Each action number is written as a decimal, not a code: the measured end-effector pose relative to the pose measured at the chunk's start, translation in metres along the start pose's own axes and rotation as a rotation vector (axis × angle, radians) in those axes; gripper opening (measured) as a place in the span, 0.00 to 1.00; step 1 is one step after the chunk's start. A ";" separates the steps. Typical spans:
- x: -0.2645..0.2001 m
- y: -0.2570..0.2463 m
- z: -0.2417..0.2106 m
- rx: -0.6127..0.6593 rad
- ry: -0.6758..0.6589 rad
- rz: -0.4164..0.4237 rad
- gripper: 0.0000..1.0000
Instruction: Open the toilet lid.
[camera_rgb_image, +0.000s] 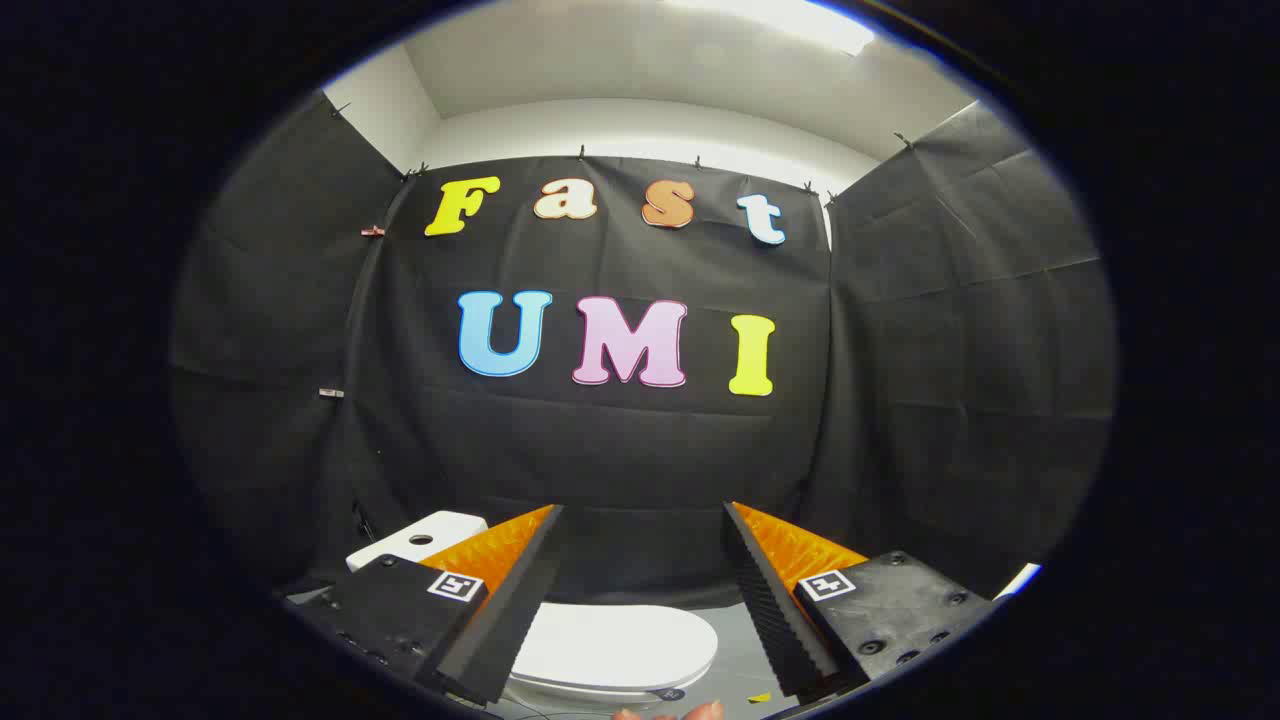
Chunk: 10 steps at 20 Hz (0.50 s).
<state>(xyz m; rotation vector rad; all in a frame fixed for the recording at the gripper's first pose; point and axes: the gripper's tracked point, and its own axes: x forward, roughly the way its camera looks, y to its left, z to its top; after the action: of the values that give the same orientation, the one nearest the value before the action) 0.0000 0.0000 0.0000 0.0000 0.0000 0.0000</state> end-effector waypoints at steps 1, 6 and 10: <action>0.000 0.000 0.001 -0.001 -0.002 -0.001 0.98; 0.000 0.002 0.002 0.005 0.001 0.008 0.98; 0.001 0.004 0.004 0.001 -0.002 0.012 0.98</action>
<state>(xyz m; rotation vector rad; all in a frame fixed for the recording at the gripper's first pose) 0.0008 0.0037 0.0035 0.0009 -0.0016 0.0123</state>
